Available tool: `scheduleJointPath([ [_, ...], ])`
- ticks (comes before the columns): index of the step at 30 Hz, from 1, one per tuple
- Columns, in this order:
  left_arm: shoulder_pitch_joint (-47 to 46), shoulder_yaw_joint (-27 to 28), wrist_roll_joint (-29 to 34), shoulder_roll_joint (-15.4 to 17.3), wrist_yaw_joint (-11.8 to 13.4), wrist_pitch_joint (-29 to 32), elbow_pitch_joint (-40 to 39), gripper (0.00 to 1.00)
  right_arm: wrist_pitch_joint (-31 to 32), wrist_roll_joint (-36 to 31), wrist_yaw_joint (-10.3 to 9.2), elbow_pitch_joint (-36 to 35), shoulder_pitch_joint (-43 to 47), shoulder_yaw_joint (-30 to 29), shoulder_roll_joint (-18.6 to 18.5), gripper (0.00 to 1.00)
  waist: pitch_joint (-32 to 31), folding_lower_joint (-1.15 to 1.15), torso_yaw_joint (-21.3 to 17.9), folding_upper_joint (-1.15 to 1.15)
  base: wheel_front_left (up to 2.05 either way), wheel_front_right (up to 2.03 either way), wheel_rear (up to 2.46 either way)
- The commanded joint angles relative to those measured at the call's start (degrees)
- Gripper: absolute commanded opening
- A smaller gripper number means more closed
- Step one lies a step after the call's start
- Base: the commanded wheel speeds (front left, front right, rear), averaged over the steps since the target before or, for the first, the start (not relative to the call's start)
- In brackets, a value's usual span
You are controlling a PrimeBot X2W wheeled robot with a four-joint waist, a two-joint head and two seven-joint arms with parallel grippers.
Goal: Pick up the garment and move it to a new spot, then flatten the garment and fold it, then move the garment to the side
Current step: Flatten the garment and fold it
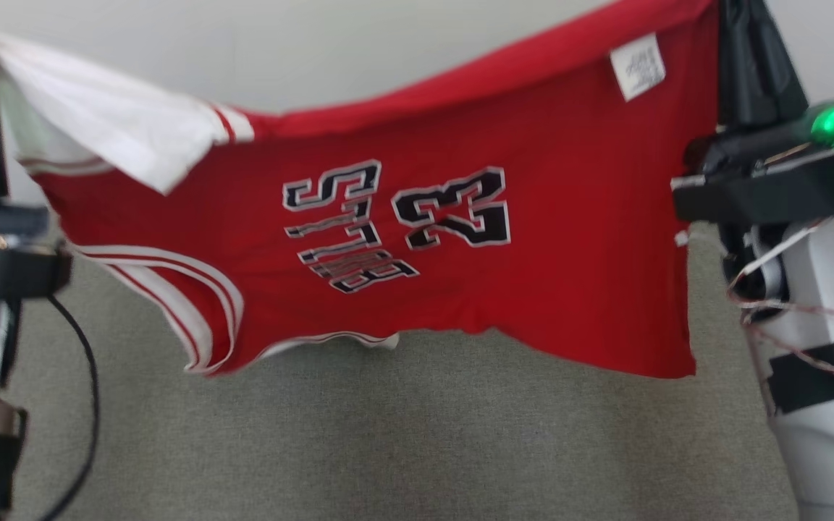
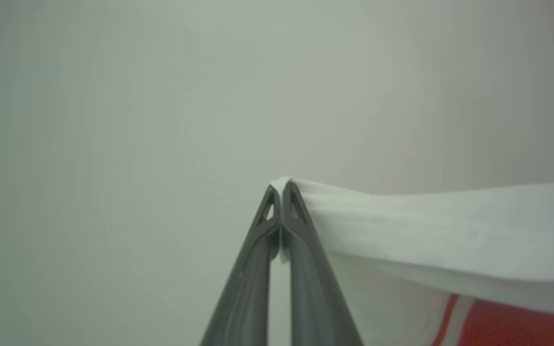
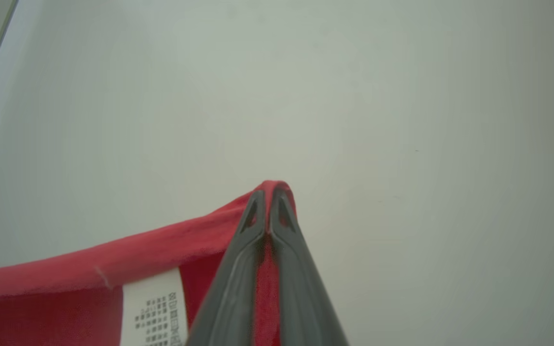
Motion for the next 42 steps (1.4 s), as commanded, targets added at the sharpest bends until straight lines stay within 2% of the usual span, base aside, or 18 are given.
scheduleJointPath([
  [1,-4.04,-0.70,0.37,1.80,-0.04,-0.17,0.75,0.00,0.01,0.15,0.06,0.55,-3.06,0.71,-1.08,0.00,0.25,0.00,0.12,-0.01,0.00,0.00,0.00],
  [7,-12.04,-2.99,1.08,4.85,-0.08,-0.12,3.15,0.00,0.02,-0.08,0.06,3.06,-9.01,2.02,-3.11,0.00,2.25,0.00,0.63,-0.01,0.00,0.00,0.00],
  [11,-17.17,-5.35,1.07,5.55,-0.03,1.02,5.89,0.00,0.02,-0.79,0.06,5.88,-13.50,3.43,-4.56,0.00,6.99,0.00,1.19,-0.01,0.00,0.00,0.00],
  [15,-21.55,-7.45,1.42,4.66,0.14,1.22,8.79,0.00,0.01,-1.49,0.06,7.83,-18.34,3.88,-5.70,0.00,13.46,0.00,1.67,-0.01,0.00,0.00,0.00],
  [18,-25.35,-7.87,2.26,4.01,1.50,0.84,11.19,0.00,0.02,-3.31,0.06,9.21,-22.69,2.84,-6.55,0.00,18.14,0.00,2.17,-0.01,0.00,0.00,0.00],
  [22,-32.69,-9.17,4.95,4.62,3.12,0.29,13.85,0.00,0.02,-7.55,0.06,8.89,-30.48,-1.93,-7.59,0.00,23.08,0.00,2.78,-0.01,0.00,0.00,0.00],
  [24,-39.81,-8.59,6.63,5.15,6.23,0.00,12.59,0.00,0.02,-11.10,0.06,7.71,-35.43,-6.03,-8.35,0.00,25.91,0.00,3.26,-0.01,0.00,0.00,0.00],
  [28,-45.62,-9.33,7.61,4.77,8.58,-0.10,8.63,0.00,0.02,-14.42,0.06,7.02,-38.03,-9.16,-8.82,0.00,28.43,0.00,4.13,-0.01,0.00,0.00,0.00],
  [33,-43.93,-10.59,5.47,3.37,8.92,-0.12,7.64,0.00,0.02,-15.66,0.06,8.96,-35.57,-11.21,-8.95,0.00,30.72,0.00,5.60,-0.01,0.00,0.00,0.00],
  [38,-35.42,-10.24,2.69,0.74,11.27,-0.14,6.91,0.00,0.01,-14.66,0.05,11.51,-29.91,-11.73,-8.79,0.00,32.31,0.00,5.99,-0.01,0.00,0.00,0.00],
  [42,-26.40,-9.86,0.63,-2.46,12.78,-0.15,3.93,0.00,0.01,-12.24,-0.02,9.07,-22.69,-13.00,-8.70,0.00,32.37,0.00,5.90,-0.01,0.00,0.00,0.00],
])
